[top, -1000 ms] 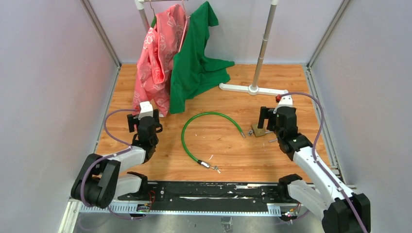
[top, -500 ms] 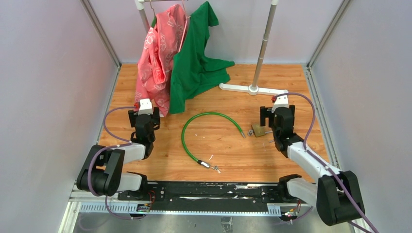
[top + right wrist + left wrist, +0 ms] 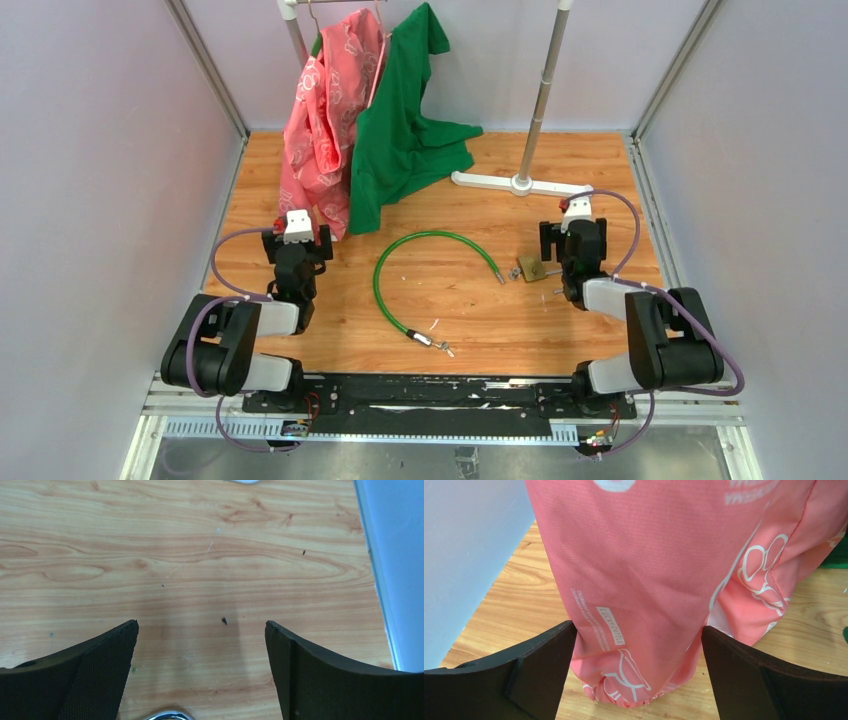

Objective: Unlock with the key

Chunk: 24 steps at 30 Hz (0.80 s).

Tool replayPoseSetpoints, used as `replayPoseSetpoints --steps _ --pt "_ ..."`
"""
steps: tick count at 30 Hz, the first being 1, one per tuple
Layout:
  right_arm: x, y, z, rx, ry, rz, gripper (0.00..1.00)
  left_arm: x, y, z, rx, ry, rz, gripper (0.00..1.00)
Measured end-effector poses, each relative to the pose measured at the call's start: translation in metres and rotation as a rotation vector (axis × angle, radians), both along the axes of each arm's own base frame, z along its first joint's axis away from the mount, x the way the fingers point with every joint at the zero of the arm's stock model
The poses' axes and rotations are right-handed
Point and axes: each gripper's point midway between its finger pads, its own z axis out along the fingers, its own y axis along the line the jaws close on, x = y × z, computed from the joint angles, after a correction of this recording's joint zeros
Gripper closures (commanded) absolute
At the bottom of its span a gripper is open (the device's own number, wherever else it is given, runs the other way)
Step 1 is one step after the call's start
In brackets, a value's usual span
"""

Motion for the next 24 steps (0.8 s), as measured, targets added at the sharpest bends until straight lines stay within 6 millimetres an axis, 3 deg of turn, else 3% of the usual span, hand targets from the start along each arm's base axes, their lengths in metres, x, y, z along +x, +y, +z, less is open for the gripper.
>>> replayPoseSetpoints --steps 3,12,24 --pt "-0.005 -0.005 -0.013 0.02 0.005 0.013 0.01 0.001 -0.001 0.001 -0.001 -0.004 -0.004 0.0" --pt "-0.017 -0.004 -0.022 0.066 -0.084 0.064 0.01 0.001 -0.001 0.001 -0.002 -0.005 -0.007 0.0" --pt "-0.01 -0.002 -0.01 0.071 -0.142 0.076 0.01 0.001 -0.001 0.001 -0.002 -0.005 -0.008 0.0"
